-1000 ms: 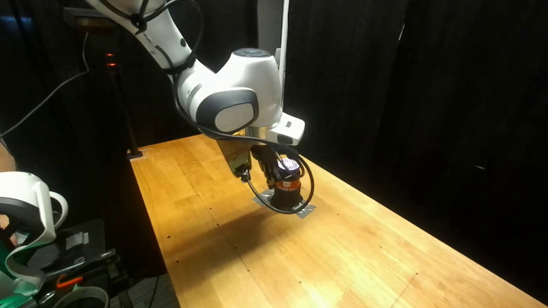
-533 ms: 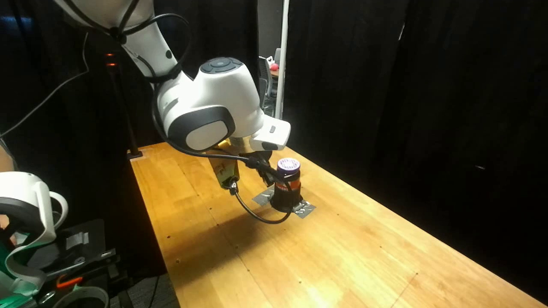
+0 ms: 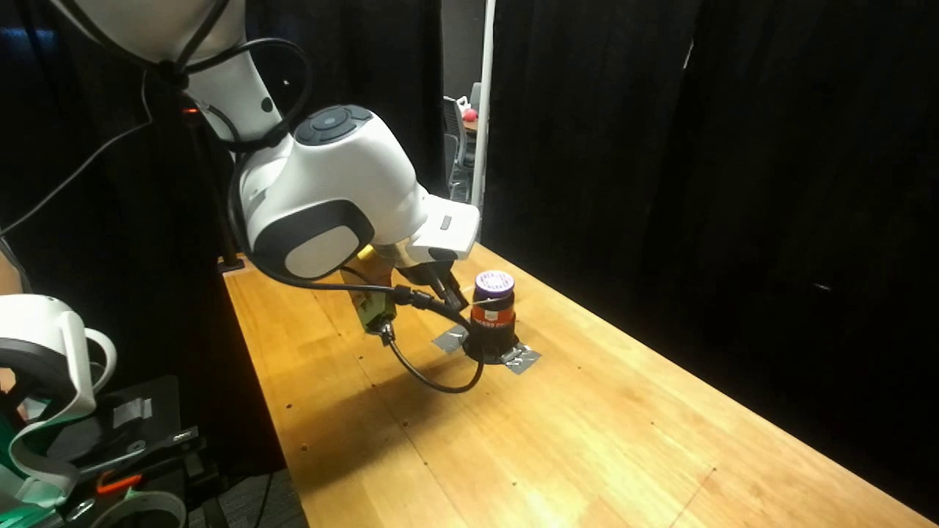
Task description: Put the elastic around the bottle
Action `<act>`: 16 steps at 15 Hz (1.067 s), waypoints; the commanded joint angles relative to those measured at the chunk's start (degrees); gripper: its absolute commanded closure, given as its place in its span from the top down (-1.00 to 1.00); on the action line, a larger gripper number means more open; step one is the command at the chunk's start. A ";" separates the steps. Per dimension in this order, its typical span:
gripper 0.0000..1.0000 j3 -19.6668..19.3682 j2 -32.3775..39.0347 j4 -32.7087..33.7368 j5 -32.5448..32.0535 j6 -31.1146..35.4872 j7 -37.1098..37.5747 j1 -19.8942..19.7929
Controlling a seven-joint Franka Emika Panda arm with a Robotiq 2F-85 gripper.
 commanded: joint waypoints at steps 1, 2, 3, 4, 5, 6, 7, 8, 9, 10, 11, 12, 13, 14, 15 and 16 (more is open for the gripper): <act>-0.91 4.60 -0.63 -3.71 -2.79 5.77 0.48 -5.35; -0.91 5.32 -0.54 -4.28 -3.55 6.98 0.60 -6.42; -0.91 6.19 -0.30 -4.82 -4.54 8.40 0.87 -7.60; -0.91 6.96 -0.09 -5.36 -5.55 9.72 1.17 -8.75; -0.89 7.68 0.13 -5.81 -6.56 10.91 1.44 -9.83; -0.91 8.71 0.58 -6.27 -7.95 12.55 2.08 -11.21; -0.90 9.42 0.99 -6.65 -9.20 13.93 2.54 -12.37; -0.91 10.50 1.58 -7.02 -10.91 15.51 3.38 -13.87; -0.91 11.20 2.09 -7.37 -12.32 16.85 4.05 -15.05; -0.91 11.82 2.59 -7.66 -13.83 18.05 4.71 -16.20; -0.91 12.23 2.91 -8.04 -15.05 19.12 5.25 -17.12; -0.90 12.57 3.37 -8.28 -16.27 20.09 5.68 -18.04; -0.90 12.82 3.83 -8.53 -17.40 21.14 6.00 -18.84; -0.91 13.13 4.25 -8.74 -18.51 22.30 6.46 -19.71; -0.90 13.67 4.98 -8.87 -20.03 23.73 7.28 -20.81; -0.93 13.98 5.42 -9.03 -21.38 24.85 7.92 -21.66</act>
